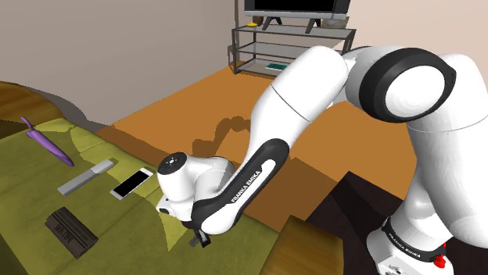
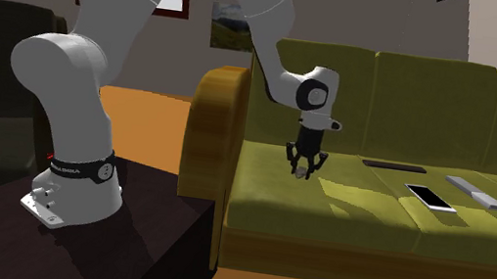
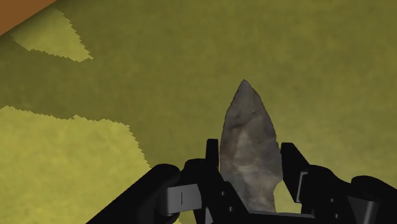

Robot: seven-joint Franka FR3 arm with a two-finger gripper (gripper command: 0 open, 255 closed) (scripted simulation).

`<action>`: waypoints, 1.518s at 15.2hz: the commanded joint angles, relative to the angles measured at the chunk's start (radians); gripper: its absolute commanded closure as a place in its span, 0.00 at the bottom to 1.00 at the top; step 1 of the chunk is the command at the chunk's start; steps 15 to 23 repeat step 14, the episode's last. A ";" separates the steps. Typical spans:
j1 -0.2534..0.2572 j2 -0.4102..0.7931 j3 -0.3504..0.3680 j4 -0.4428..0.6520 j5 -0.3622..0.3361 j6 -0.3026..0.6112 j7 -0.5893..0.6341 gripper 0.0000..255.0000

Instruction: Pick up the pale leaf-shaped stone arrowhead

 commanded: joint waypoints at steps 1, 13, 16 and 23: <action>-0.005 -0.019 0.007 -0.002 0.009 -0.018 -0.006 1.00; -0.030 -0.125 0.041 0.003 0.058 -0.124 -0.036 1.00; -0.030 -0.124 0.040 0.003 0.058 -0.124 -0.036 1.00; -0.030 -0.124 0.040 0.003 0.058 -0.124 -0.036 1.00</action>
